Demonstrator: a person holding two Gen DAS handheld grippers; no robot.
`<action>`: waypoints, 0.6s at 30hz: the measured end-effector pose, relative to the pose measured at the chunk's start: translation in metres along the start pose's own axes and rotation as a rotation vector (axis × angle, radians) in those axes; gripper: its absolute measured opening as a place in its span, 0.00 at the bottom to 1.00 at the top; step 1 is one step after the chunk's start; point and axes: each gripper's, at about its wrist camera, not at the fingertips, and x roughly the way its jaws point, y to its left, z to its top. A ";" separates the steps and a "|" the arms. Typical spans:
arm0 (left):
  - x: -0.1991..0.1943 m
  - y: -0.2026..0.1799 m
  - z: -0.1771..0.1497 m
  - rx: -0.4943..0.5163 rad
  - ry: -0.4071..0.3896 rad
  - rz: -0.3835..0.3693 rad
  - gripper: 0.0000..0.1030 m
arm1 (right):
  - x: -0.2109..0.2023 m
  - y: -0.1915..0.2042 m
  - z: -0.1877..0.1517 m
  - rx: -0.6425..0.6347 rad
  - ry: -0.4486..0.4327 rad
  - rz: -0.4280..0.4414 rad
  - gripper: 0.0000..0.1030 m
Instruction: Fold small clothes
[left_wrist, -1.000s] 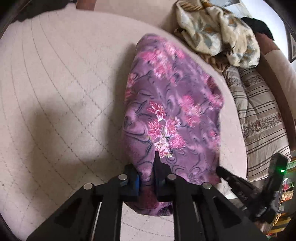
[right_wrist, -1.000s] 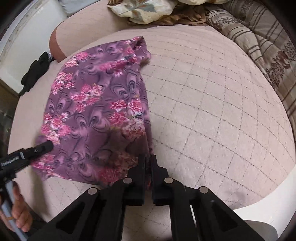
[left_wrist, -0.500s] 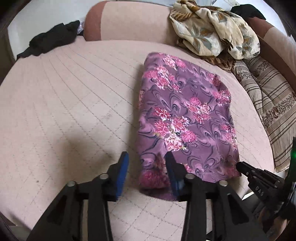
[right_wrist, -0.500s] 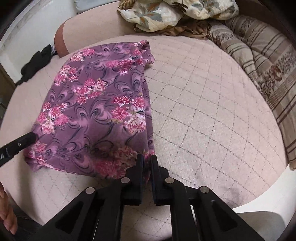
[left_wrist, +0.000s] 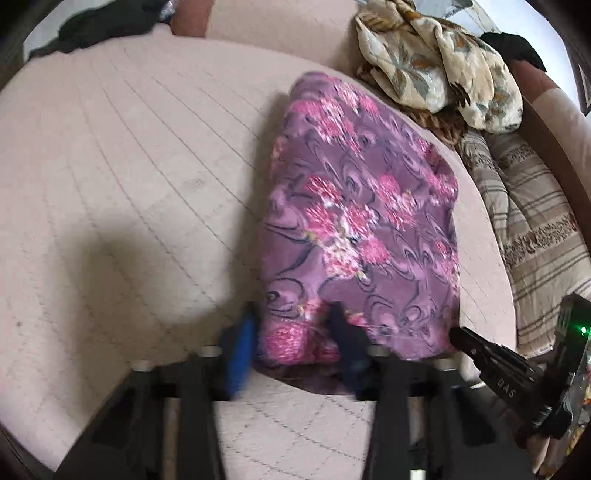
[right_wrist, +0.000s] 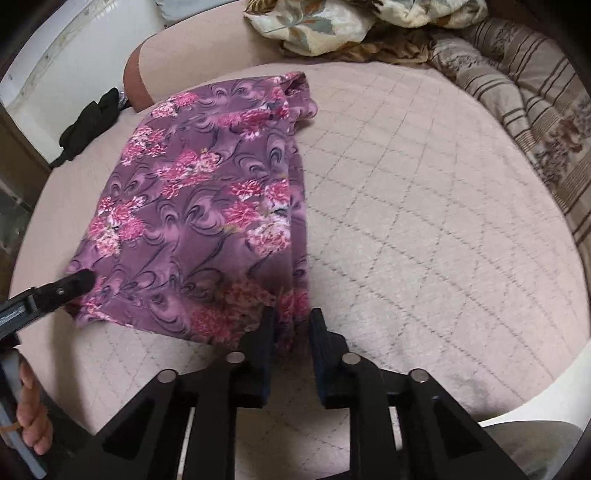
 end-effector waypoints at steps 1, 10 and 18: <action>-0.001 -0.002 0.000 0.017 -0.008 0.021 0.13 | 0.001 -0.001 0.001 0.009 0.006 0.006 0.15; -0.006 -0.013 -0.005 0.119 -0.019 0.142 0.12 | 0.004 -0.022 -0.005 0.129 0.036 0.020 0.00; -0.043 -0.045 -0.027 0.201 -0.148 0.190 0.55 | -0.030 -0.017 -0.001 0.138 -0.047 0.023 0.35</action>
